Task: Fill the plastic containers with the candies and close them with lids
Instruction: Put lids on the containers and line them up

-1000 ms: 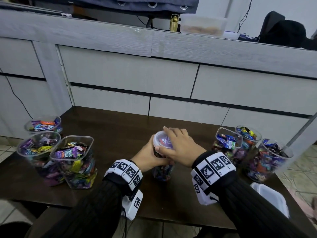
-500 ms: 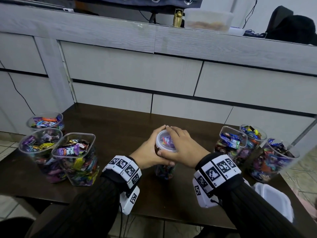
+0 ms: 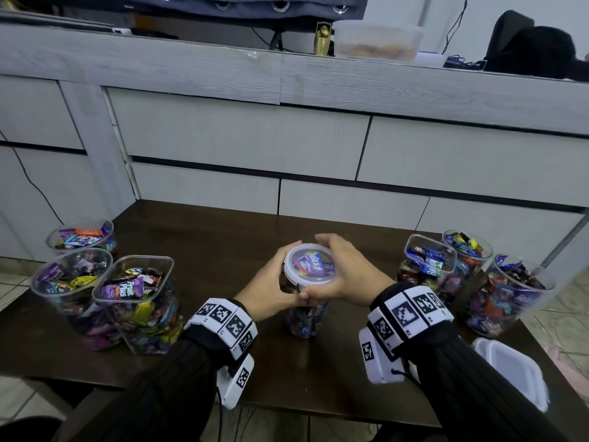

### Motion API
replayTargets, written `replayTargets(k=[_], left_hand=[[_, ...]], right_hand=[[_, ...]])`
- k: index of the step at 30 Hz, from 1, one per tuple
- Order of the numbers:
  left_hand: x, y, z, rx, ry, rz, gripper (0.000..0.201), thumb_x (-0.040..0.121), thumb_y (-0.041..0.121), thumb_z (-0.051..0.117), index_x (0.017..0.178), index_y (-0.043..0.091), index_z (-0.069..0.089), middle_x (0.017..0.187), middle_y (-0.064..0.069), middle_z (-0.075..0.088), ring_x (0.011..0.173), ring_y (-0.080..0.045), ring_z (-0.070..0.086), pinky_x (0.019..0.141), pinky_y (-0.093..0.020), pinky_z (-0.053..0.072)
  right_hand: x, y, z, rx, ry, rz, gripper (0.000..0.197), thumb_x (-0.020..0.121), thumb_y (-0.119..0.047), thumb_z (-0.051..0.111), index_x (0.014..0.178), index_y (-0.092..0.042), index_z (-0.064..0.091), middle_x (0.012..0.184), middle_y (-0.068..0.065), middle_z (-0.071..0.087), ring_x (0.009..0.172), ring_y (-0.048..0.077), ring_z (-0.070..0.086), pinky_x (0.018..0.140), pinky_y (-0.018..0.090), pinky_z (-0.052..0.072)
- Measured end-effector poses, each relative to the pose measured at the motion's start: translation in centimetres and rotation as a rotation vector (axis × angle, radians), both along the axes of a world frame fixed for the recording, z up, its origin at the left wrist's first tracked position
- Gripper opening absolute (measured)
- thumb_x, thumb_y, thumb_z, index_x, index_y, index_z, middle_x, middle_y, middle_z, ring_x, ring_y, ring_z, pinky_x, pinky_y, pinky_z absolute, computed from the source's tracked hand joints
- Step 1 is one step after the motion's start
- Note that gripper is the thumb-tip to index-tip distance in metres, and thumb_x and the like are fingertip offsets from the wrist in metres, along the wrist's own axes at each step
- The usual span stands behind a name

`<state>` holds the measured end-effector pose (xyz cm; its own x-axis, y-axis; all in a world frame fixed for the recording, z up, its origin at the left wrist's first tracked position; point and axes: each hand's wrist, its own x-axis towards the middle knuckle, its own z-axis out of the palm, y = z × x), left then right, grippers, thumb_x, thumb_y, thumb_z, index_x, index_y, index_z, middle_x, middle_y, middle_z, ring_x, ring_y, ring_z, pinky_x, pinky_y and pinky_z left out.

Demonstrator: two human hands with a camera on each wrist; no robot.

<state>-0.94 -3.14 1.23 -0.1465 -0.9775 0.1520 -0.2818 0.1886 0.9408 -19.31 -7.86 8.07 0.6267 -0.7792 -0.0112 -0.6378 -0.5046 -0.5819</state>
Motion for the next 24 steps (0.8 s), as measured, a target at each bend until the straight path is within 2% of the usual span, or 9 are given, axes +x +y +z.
replayTargets(k=[5,9,11,13,15,16,19,21,24], left_hand=[[-0.3,0.1,0.1,-0.003,0.017,0.028,0.097,0.059,0.04,0.087,0.141,0.031,0.035,0.135,0.007,0.051,0.125,-0.007,0.05,0.106,-0.041,0.046],[-0.7,0.2,-0.3,-0.039,-0.052,0.049,0.096,0.068,0.048,0.079,0.147,0.028,0.029,0.143,0.006,0.041,0.133,-0.006,0.04,0.111,-0.041,0.04],[-1.0,0.2,-0.7,-0.045,-0.096,0.066,0.092,0.075,0.046,0.077,0.148,0.029,0.025,0.144,0.008,0.036,0.135,-0.005,0.035,0.113,-0.042,0.037],[-1.3,0.2,-1.0,-0.06,-0.096,0.113,0.088,0.077,0.036,0.08,0.145,0.031,0.026,0.143,0.009,0.037,0.135,-0.007,0.036,0.113,-0.042,0.038],[-1.5,0.1,-1.1,-0.067,-0.048,0.161,0.087,0.071,0.03,0.086,0.137,0.034,0.03,0.139,0.011,0.042,0.131,-0.006,0.041,0.109,-0.041,0.042],[-1.5,-0.1,-1.1,-0.063,-0.032,0.179,0.087,0.067,0.03,0.088,0.133,0.036,0.032,0.136,0.012,0.044,0.129,-0.006,0.044,0.108,-0.04,0.043],[-1.6,-0.7,-0.8,-0.059,-0.097,0.206,0.092,0.063,0.035,0.09,0.133,0.035,0.031,0.135,0.012,0.043,0.13,-0.009,0.041,0.108,-0.036,0.042],[-1.7,-1.0,-0.7,-0.08,-0.18,0.213,0.097,0.063,0.038,0.089,0.14,0.033,0.03,0.139,0.01,0.04,0.133,-0.012,0.036,0.111,-0.04,0.037],[-2.0,-1.0,-0.7,-0.094,-0.183,0.219,0.092,0.064,0.038,0.088,0.137,0.036,0.033,0.136,0.011,0.04,0.13,-0.011,0.035,0.11,-0.041,0.036]], right_hand=[[-0.2,-0.5,-0.2,0.065,-0.099,-0.009,0.111,0.059,-0.042,0.088,0.145,-0.019,0.021,0.132,-0.002,0.046,0.118,0.009,0.049,0.097,0.02,0.043],[-0.6,-0.3,-0.8,0.094,-0.146,-0.041,0.116,0.06,-0.043,0.086,0.148,-0.019,0.015,0.143,-0.001,0.042,0.124,0.006,0.046,0.087,0.004,0.039],[-0.8,0.4,-1.0,0.055,-0.141,-0.136,0.117,0.058,-0.047,0.086,0.148,-0.014,0.018,0.143,0.0,0.043,0.125,0.009,0.046,0.091,0.008,0.037],[-1.1,0.8,-1.4,-0.021,-0.123,-0.232,0.1,0.057,-0.052,0.085,0.137,-0.012,0.04,0.12,-0.009,0.058,0.108,0.002,0.055,0.08,0.003,0.039],[-1.3,1.1,-1.6,-0.055,-0.143,-0.232,0.071,0.059,-0.052,0.083,0.117,-0.019,0.057,0.093,-0.021,0.06,0.087,-0.008,0.055,0.066,-0.002,0.039],[-1.4,1.1,-1.6,-0.039,-0.156,-0.214,0.063,0.062,-0.05,0.083,0.112,-0.02,0.059,0.092,-0.02,0.062,0.087,-0.007,0.057,0.067,0.0,0.041],[-1.5,0.9,-1.6,0.042,-0.13,-0.146,0.064,0.072,-0.046,0.077,0.125,-0.017,0.055,0.117,-0.004,0.064,0.11,0.01,0.058,0.093,0.024,0.047],[-1.6,0.6,-1.6,0.073,-0.083,-0.117,0.074,0.078,-0.045,0.072,0.139,-0.014,0.043,0.136,0.003,0.053,0.126,0.017,0.049,0.106,0.034,0.039],[-1.9,0.5,-1.6,0.142,-0.047,-0.103,0.087,0.083,-0.045,0.066,0.15,-0.01,0.023,0.15,0.005,0.037,0.139,0.017,0.032,0.11,0.021,0.025]])
